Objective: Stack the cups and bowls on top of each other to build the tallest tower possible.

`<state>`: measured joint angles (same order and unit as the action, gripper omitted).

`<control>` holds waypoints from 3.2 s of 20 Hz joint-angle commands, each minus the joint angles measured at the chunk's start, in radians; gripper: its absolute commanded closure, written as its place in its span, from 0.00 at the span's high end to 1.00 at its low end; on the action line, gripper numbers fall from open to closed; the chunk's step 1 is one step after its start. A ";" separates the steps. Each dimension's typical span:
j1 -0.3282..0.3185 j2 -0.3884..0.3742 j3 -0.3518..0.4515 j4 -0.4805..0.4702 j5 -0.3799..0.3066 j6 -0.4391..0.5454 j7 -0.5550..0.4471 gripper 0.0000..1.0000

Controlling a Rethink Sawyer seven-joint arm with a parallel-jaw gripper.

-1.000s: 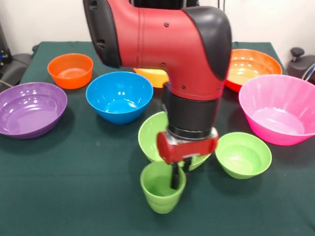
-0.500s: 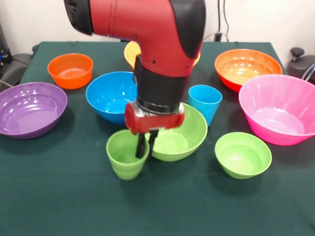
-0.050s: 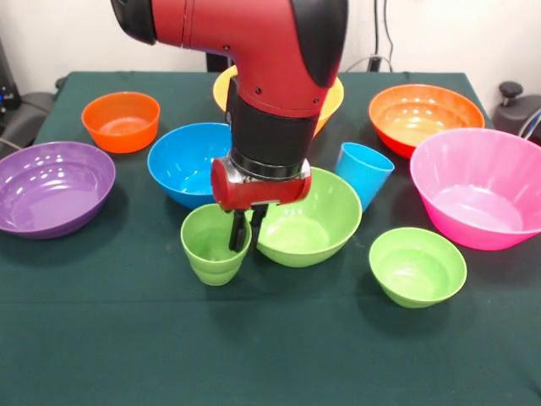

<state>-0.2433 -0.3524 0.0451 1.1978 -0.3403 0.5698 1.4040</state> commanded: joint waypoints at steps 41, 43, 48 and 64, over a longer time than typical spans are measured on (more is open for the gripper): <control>-0.063 0.130 0.223 -0.059 -0.019 -0.031 -0.054 0.00; -0.061 0.136 0.220 -0.061 -0.020 -0.045 -0.042 0.00; -0.046 0.156 0.209 -0.072 -0.028 -0.079 -0.018 0.00; 0.021 0.173 0.096 -0.101 -0.056 -0.051 0.040 0.00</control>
<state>-0.2794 -0.2728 0.1360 1.1012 -0.3108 0.5202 1.4040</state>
